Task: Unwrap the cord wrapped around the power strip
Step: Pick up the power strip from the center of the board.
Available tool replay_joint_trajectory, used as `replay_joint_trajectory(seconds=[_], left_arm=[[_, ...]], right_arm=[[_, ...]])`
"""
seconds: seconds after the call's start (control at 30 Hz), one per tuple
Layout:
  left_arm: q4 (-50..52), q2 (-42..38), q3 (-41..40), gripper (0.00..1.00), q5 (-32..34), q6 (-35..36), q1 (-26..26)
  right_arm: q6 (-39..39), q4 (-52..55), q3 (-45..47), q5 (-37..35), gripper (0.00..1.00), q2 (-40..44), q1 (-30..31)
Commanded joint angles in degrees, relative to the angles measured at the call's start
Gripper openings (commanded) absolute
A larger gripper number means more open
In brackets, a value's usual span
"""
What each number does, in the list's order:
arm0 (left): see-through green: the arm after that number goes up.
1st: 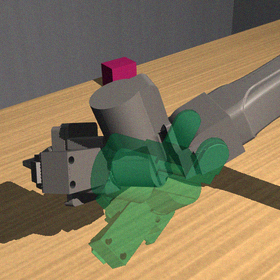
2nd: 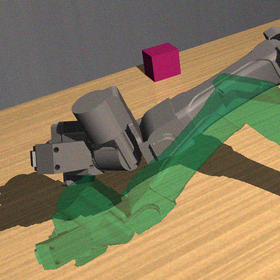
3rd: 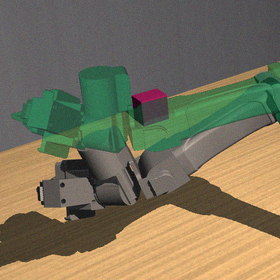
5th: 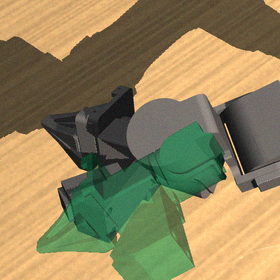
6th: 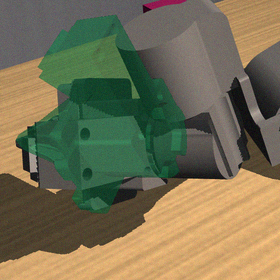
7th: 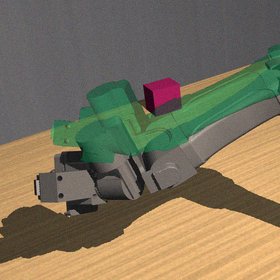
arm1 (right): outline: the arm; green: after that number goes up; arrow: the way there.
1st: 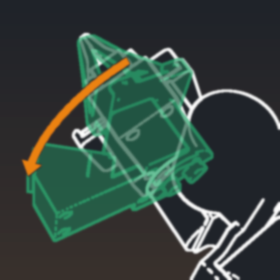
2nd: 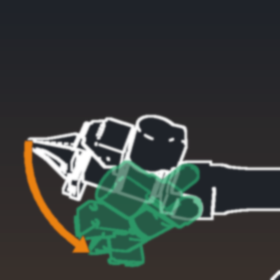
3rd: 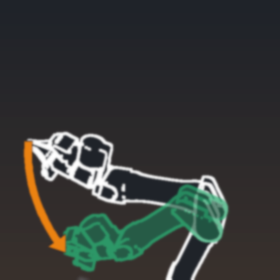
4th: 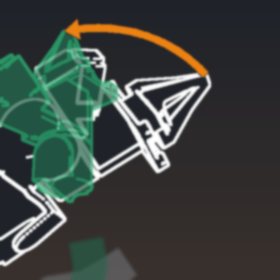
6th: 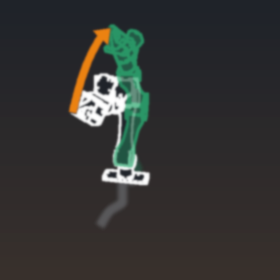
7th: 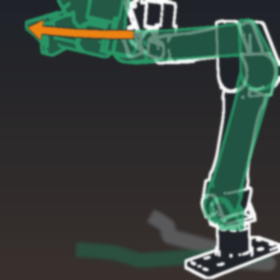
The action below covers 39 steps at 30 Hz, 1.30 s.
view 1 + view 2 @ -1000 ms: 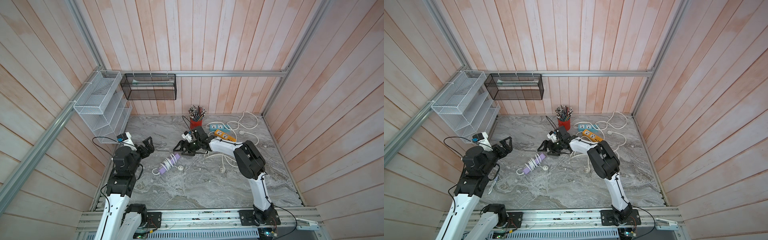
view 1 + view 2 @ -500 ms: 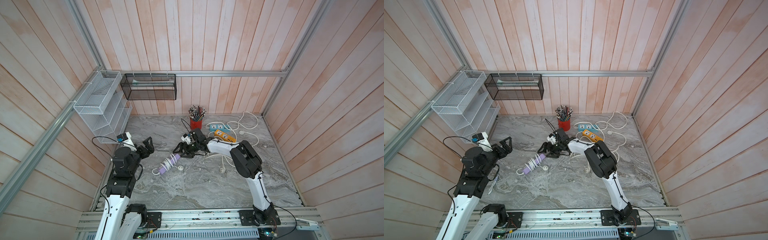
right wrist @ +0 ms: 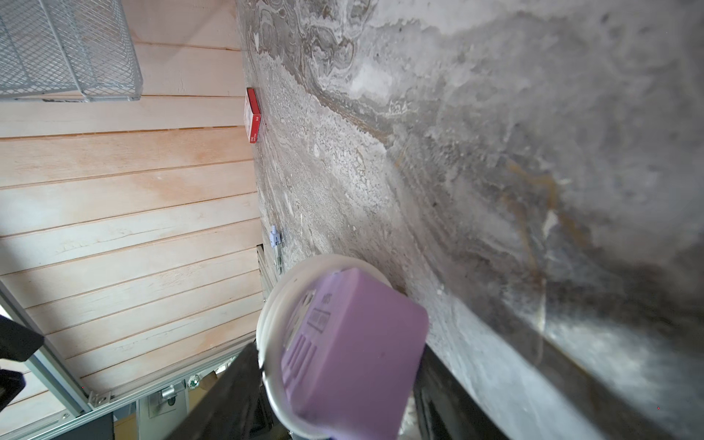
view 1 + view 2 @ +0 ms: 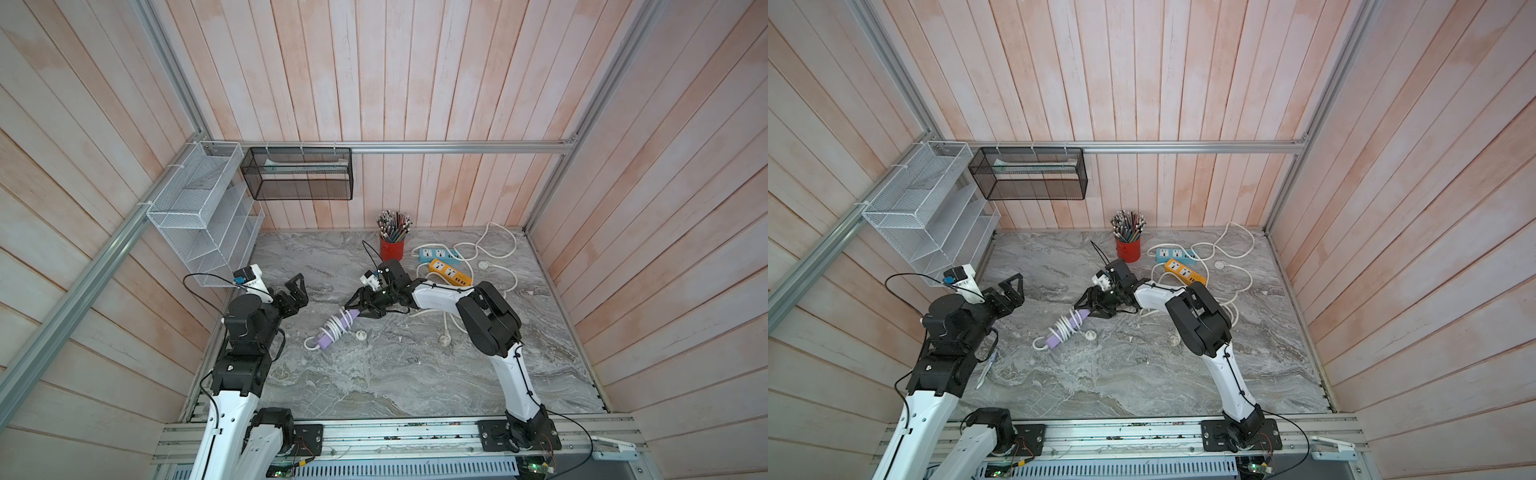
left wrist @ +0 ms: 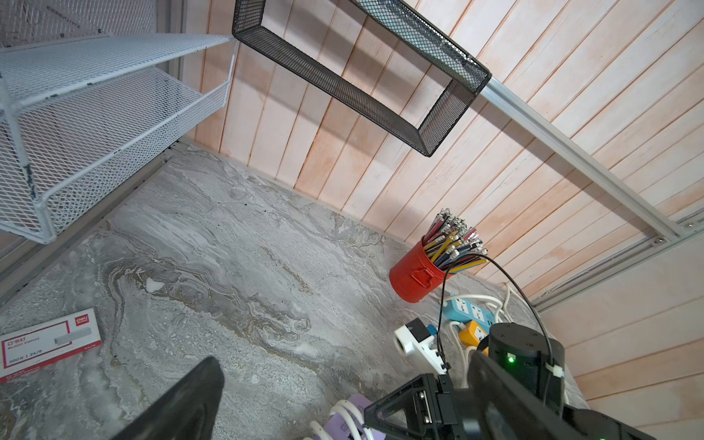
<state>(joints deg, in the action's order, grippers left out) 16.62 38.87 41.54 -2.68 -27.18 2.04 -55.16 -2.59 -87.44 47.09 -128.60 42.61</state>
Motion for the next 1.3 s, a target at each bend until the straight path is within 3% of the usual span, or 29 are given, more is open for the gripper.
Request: replay_joint_trajectory(seconds=[0.0,0.17,0.4,0.57,0.77,1.27], left_arm=[[-1.5,-0.7,-0.4,1.00,0.1,0.8,0.2],[-1.3,-1.1,-0.4,1.00,0.4,1.0,0.3],[-1.4,-1.4,-0.6,1.00,0.3,1.0,0.2],[-1.4,-1.8,-0.6,1.00,0.6,1.2,0.3],[-1.8,-1.6,-0.7,1.00,-0.2,0.8,0.2],[-6.6,0.5,-2.6,1.00,-7.7,-3.5,0.3]], right_arm=[[-2.6,-4.4,0.9,1.9,0.62,-1.7,0.3],[-3.6,-5.8,1.2,2.0,0.55,-2.0,0.2],[-3.9,-6.9,1.5,1.6,0.31,-2.2,-0.2],[-3.6,-7.3,1.8,1.4,0.25,-1.8,-0.2],[-4.7,-12.0,4.0,1.9,0.23,0.1,-0.8],[-17.2,-43.5,20.8,1.8,0.25,9.2,-6.5]])
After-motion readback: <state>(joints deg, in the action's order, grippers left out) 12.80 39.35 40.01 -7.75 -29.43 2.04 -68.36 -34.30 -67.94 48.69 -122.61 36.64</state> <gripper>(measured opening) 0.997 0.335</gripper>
